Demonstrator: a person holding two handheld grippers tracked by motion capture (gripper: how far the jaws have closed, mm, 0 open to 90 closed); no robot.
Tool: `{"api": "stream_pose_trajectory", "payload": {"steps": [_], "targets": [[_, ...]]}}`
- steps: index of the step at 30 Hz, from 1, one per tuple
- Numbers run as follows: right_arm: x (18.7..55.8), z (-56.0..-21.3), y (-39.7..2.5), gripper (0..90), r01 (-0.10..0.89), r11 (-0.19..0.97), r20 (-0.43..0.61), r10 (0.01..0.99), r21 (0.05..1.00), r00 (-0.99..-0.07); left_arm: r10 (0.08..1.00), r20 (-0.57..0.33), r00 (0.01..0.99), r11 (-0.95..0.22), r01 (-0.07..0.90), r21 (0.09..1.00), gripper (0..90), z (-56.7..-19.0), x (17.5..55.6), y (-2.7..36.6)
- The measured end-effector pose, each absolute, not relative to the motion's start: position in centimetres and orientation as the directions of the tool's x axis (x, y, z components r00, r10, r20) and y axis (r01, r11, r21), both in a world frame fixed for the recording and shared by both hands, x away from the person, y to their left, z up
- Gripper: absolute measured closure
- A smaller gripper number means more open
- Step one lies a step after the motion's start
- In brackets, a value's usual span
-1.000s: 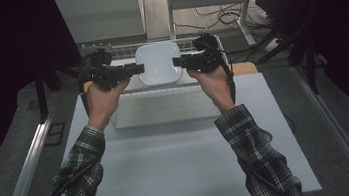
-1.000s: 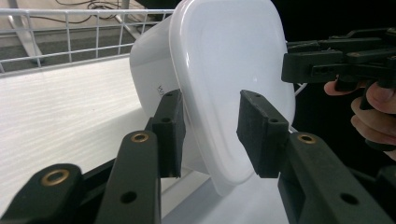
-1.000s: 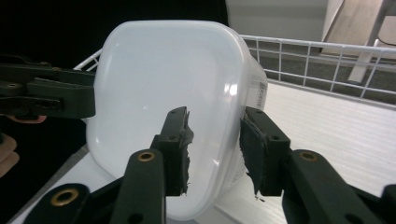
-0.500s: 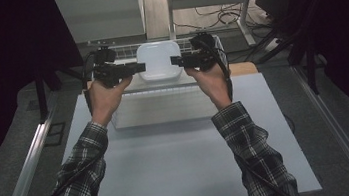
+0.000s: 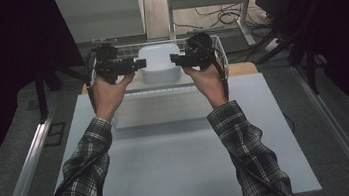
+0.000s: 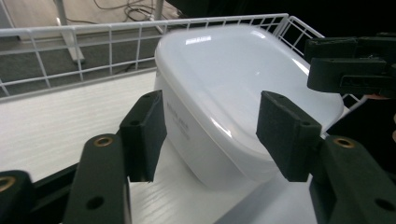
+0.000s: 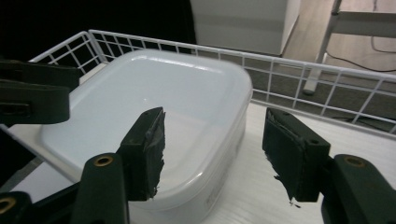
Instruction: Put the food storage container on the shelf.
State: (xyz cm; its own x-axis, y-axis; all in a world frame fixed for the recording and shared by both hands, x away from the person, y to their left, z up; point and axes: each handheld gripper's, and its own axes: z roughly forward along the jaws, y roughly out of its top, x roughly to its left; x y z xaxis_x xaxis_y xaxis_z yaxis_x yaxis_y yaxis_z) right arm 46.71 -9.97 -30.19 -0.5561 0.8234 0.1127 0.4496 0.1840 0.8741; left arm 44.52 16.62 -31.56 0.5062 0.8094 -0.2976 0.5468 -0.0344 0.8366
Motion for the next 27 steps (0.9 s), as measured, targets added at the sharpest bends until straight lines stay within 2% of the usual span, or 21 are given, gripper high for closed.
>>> {"api": "stream_pose_trajectory", "payload": {"steps": [4, 8, 12, 13, 27], "targets": [[46.9, -30.1, -10.0, 35.9, 0.449, 0.186, 0.105, 0.83, 0.874, -0.548, 0.823, -0.261, 0.504, -0.047, 0.519, 0.853, 33.4, -31.7, 44.5, 16.6], [46.8, -29.7, -10.2, 32.1, 0.449, 0.18, 0.119, 0.82, 0.875, -0.56, 0.796, -0.287, 0.533, -0.027, 0.505, 0.863, 26.1, -31.4, 44.3, 16.7], [46.7, -29.2, -10.2, 26.4, 0.46, 0.191, 0.139, 0.794, 0.867, -0.592, 0.78, -0.273, 0.563, -0.058, 0.499, 0.865, 20.9, -31.2, 44.0, 16.6], [46.5, -29.0, -10.1, 21.4, 0.465, 0.211, 0.137, 0.782, 0.86, -0.608, 0.767, -0.282, 0.576, -0.058, 0.5, 0.864, 17.9, -31.0, 43.8, 16.6], [45.0, -28.6, -9.7, 2.3, 0.398, 0.294, 0.052, 0.745, 0.869, -0.665, 0.725, -0.233, 0.648, -0.147, 0.476, 0.867, 6.7, -30.9, 42.2, 16.4]]}}
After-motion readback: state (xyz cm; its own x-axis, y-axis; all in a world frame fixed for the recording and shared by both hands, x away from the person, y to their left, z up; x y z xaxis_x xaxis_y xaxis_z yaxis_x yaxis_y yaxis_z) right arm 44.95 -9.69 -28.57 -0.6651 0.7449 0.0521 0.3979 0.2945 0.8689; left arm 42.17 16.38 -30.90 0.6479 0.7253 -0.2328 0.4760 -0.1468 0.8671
